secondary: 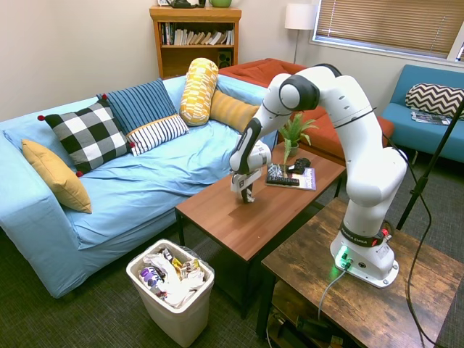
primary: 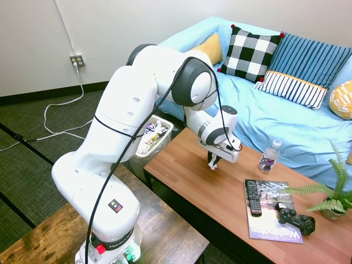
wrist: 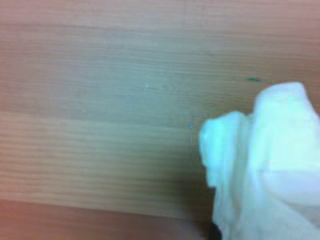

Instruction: Throw the tissue in the trash bin

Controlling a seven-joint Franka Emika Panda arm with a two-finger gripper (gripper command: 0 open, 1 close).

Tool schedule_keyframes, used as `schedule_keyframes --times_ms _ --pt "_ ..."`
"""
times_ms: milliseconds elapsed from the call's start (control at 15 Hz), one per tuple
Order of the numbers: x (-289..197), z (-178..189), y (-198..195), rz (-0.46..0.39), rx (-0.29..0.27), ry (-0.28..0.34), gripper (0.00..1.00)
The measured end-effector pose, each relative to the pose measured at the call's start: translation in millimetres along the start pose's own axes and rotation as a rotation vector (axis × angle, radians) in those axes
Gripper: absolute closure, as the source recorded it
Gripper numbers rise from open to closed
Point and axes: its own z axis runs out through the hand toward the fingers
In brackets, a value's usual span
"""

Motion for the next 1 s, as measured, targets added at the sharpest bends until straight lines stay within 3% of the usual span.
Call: schedule_keyframes --times_ms 400,733,1000 --pt "-24 -56 -32 -0.023 0.043 0.029 1.0" --pt "-145 -104 -160 -0.084 0.034 0.111 1.0" --pt "-228 -85 -241 -0.118 0.002 0.13 1.0"
